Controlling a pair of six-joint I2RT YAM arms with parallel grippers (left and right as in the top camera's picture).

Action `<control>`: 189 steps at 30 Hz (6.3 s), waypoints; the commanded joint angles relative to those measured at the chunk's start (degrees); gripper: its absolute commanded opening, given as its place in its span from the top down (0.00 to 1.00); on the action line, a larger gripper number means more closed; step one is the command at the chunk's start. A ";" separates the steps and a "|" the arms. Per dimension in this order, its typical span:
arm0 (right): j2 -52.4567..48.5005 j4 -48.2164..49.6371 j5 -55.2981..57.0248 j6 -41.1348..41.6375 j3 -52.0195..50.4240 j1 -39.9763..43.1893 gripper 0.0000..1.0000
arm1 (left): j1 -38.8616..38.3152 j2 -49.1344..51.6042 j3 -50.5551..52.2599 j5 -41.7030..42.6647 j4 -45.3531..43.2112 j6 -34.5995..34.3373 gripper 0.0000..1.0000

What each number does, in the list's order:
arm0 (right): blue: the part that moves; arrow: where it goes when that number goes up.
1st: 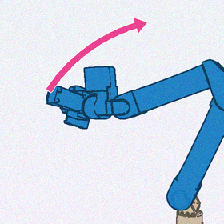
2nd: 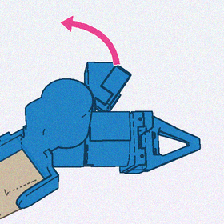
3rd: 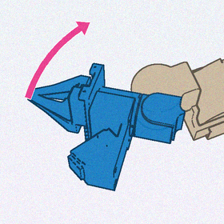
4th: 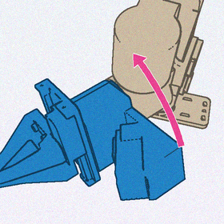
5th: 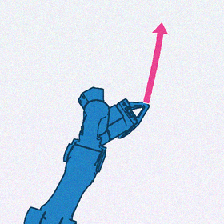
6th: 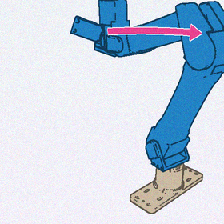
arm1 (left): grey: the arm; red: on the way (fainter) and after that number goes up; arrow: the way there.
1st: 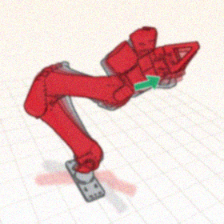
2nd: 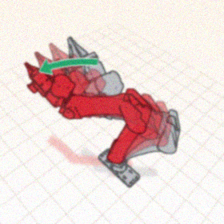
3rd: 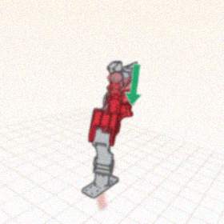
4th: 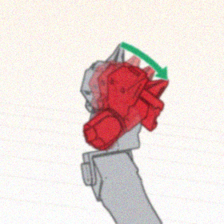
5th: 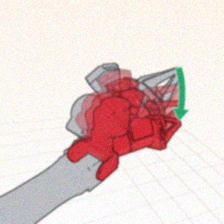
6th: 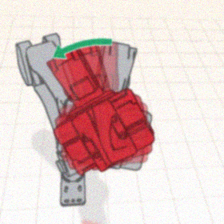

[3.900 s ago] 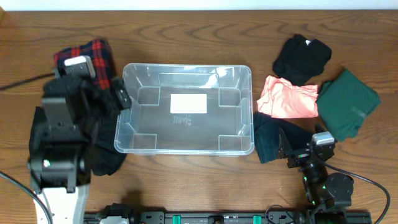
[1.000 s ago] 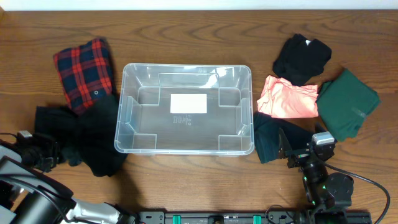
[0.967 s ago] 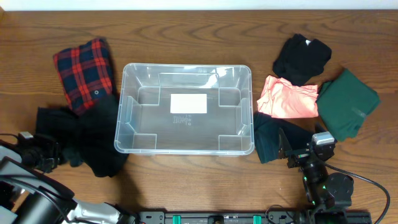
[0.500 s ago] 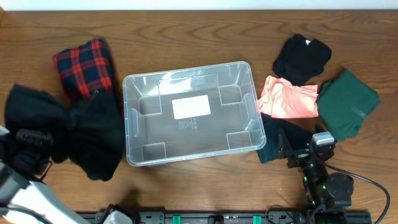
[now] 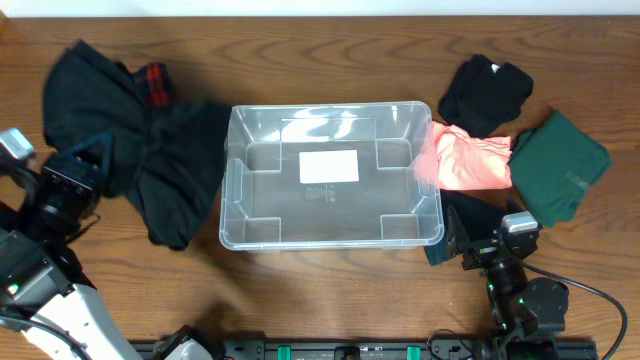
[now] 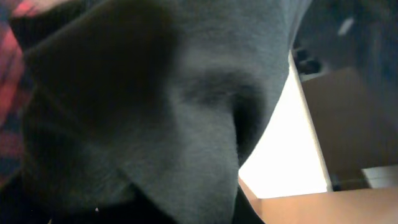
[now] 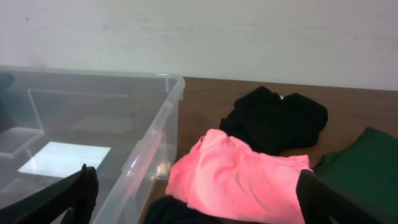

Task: Pack container
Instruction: 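Lift the black garment with the left gripper over the bin, then lower the black garment into the bin and open the left gripper, then withdraw the left gripper toward the red plaid shirt, then grasp the red-and-black plaid shirt with the left gripper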

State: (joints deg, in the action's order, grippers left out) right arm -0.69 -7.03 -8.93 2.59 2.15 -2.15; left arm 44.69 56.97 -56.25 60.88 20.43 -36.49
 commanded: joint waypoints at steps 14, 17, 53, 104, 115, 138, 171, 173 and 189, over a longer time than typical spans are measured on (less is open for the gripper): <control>0.20 -0.09 0.39 0.74 -0.15 -0.15 0.01 | -27.04 -1.77 -0.28 -3.10 -12.98 -17.81 0.94; 0.20 -0.09 0.39 0.74 -0.15 -0.15 0.01 | -36.30 -1.60 1.18 -13.35 -11.80 -17.55 0.94; 0.20 -0.09 0.39 0.74 -0.15 -0.15 0.01 | -78.64 20.17 6.23 -62.27 -24.96 -33.27 0.94; 0.20 -0.09 0.39 0.74 -0.15 -0.15 0.01 | -78.88 4.72 6.12 -76.94 5.09 5.03 0.48; 0.20 -0.09 0.39 0.74 -0.15 -0.15 0.01 | -72.85 6.86 5.99 -81.94 2.01 13.05 0.37; 0.20 -0.09 0.39 0.74 -0.15 -0.15 0.01 | -0.57 22.75 0.85 -20.61 -0.31 15.67 0.24; 0.20 -0.09 0.39 0.74 -0.15 -0.15 0.01 | -6.40 57.09 -10.54 -24.50 -10.40 24.70 0.20; 0.20 -0.09 0.39 0.74 -0.15 -0.15 0.01 | -6.91 57.94 -10.54 -24.50 -10.71 24.70 0.20; 0.20 -0.09 0.39 0.74 -0.15 -0.15 0.01 | -8.50 64.43 -10.54 -23.17 -10.91 25.07 0.47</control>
State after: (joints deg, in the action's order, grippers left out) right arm -0.69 -7.05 -8.93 2.59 2.15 -2.15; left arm 37.28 117.27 -68.51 38.96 8.03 -11.88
